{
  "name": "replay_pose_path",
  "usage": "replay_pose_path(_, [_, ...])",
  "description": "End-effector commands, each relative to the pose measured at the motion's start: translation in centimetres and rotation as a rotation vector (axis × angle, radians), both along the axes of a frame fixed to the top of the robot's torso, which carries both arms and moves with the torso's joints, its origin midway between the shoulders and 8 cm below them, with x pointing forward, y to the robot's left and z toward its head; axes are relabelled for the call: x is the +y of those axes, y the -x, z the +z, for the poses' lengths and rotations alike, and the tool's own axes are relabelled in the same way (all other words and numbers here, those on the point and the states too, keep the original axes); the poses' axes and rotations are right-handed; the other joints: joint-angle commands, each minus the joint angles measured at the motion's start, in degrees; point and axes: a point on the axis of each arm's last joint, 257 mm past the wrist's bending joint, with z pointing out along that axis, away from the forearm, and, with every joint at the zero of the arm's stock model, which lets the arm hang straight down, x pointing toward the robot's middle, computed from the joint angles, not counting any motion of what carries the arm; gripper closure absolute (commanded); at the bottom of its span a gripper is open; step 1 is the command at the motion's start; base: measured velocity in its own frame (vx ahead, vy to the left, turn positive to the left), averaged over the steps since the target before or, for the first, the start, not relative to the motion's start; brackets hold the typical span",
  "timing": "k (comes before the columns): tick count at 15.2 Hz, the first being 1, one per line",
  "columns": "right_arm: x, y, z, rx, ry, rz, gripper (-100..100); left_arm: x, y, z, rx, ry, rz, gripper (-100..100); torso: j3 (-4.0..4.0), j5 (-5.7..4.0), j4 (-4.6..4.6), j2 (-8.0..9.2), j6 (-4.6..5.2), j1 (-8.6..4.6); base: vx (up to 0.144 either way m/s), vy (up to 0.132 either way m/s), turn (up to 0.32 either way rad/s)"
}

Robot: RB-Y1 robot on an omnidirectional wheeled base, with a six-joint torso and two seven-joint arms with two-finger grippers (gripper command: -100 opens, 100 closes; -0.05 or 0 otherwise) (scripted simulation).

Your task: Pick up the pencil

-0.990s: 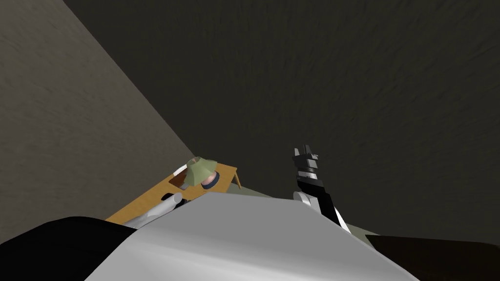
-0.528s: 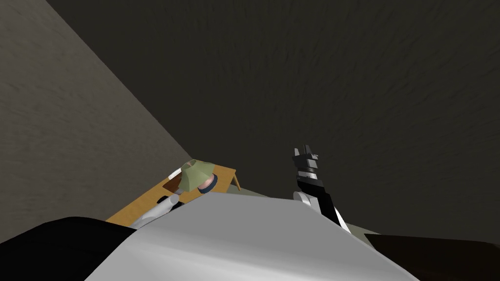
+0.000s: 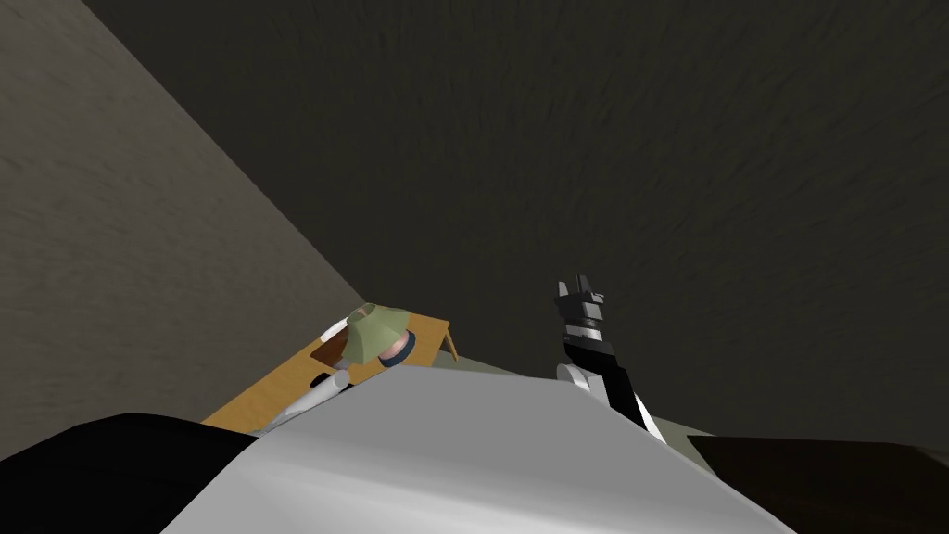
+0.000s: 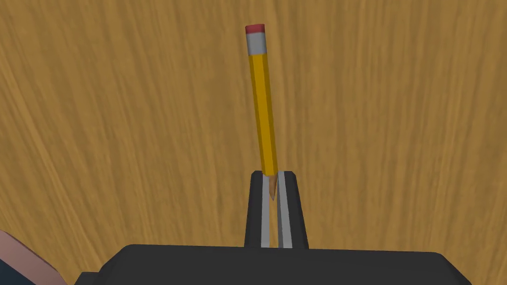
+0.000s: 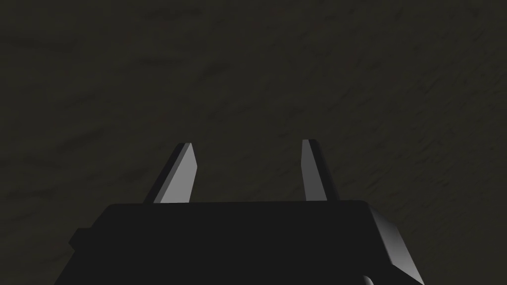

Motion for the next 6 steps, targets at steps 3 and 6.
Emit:
replay_pose_path(3, [0.0,0.0,0.0,0.000,0.000,0.000,0,1.0,0.2,1.1,0.001,-0.001,-0.006,100,-0.02,-0.01,-0.02,-0.01,-0.01,-0.03,0.004,-0.011,0.015])
replay_pose_path(6, [0.0,0.0,0.0,0.000,0.000,0.000,0,1.4,0.4,1.6,0.000,-0.004,-0.005,100,-0.08,-0.12,-0.04,-0.13,-0.03,-0.34,0.036,-0.065,0.058])
